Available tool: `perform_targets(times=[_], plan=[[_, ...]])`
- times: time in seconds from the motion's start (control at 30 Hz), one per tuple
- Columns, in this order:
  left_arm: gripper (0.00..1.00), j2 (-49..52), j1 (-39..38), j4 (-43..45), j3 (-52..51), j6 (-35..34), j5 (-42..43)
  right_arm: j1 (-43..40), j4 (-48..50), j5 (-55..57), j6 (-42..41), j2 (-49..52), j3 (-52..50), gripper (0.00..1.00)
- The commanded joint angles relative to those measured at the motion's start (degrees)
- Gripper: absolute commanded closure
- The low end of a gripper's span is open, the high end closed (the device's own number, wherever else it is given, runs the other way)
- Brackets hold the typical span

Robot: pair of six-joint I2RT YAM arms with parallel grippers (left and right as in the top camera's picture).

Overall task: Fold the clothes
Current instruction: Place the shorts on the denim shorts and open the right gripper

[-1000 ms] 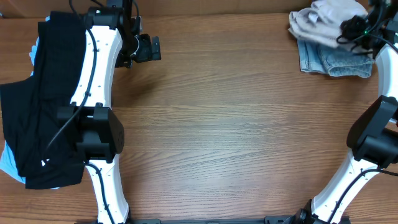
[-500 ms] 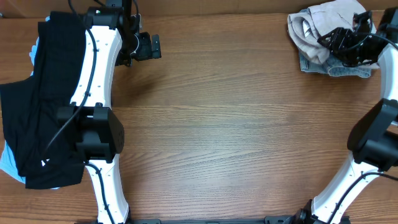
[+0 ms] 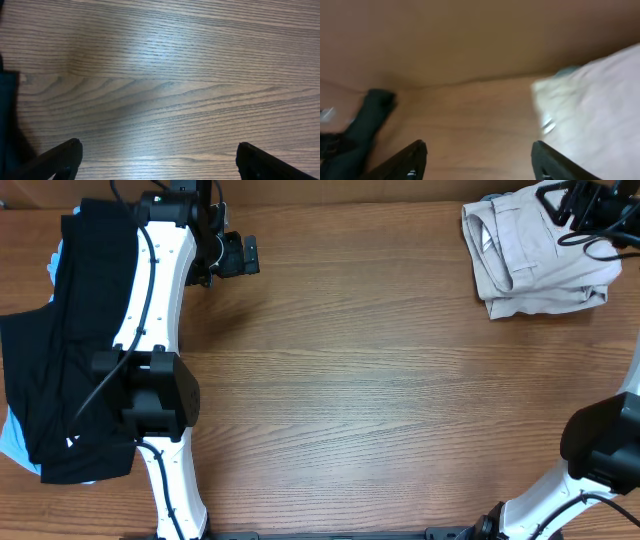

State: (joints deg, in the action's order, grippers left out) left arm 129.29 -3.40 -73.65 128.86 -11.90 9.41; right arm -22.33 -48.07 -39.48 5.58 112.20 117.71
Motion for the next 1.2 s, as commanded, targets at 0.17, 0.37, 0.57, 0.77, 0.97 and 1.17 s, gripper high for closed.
perform_targets(times=[0.17,0.37,0.57,0.77,0.97,1.17], plan=[[0.00,-0.2,-0.1,0.4,0.7,-0.6,0.5,1.8,17.8,29.8,1.5,10.9,0.4,0.00],[0.00,-0.2,-0.1,0.7,0.7,-0.6,0.5,1.8,26.7,30.7,1.5,23.2,0.4,0.00],[0.00,-0.2,-0.1,0.9,0.7,-0.6,0.5,1.8,32.7,38.2,1.5,33.0,0.4,0.00],[0.00,-0.2,-0.1,0.9,0.7,-0.6,0.5,1.7,34.2,40.3,0.9,38.2,0.4,0.00],[0.00,-0.2,-0.1,0.9,0.7,-0.6,0.5,1.7,35.4,40.5,0.2,32.5,1.9,0.00],[0.00,-0.2,-0.1,0.9,0.7,-0.5,0.5,2.2,31.5,40.5,0.2,16.7,3.6,0.00]])
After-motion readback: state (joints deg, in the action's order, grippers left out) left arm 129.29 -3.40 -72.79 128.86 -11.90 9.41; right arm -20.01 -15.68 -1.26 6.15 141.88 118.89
